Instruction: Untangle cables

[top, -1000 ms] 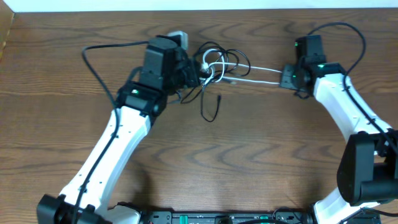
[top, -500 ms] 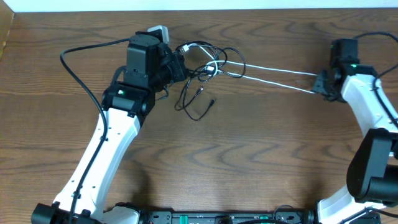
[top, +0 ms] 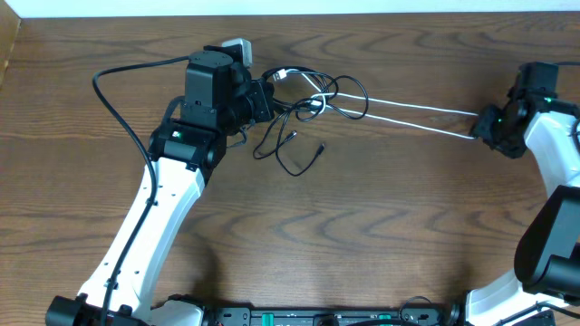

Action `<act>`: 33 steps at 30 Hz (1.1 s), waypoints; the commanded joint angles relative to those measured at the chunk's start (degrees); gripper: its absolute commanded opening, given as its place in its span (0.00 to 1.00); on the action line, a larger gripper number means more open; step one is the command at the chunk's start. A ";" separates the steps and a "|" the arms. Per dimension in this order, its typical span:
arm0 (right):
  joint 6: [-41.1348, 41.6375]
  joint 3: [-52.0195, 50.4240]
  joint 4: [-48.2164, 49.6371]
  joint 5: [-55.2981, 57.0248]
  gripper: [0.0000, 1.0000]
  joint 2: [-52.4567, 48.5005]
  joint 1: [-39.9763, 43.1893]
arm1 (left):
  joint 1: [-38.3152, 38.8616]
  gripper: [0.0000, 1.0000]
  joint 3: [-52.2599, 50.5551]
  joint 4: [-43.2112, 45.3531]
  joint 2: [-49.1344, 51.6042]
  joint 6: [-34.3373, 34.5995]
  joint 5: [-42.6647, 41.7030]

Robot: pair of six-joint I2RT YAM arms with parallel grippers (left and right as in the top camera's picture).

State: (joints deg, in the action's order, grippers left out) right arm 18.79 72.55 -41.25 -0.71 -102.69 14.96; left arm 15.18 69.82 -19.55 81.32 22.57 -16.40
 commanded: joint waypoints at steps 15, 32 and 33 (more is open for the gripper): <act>-32.24 4.15 2.45 -54.97 0.80 4.02 -4.96 | 0.81 0.08 0.63 0.09 1.51 2.03 -4.63; -12.48 5.53 15.41 -41.97 0.72 7.52 -23.76 | 2.27 0.08 0.63 8.15 3.87 9.46 -13.07; -7.96 5.53 15.61 -38.07 0.69 7.48 -24.81 | 2.34 0.07 0.63 8.13 3.87 9.53 -13.22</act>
State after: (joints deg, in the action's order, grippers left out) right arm 3.90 77.84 -25.96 -44.38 -94.83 -7.42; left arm 17.47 69.82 -11.81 85.25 29.76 -27.24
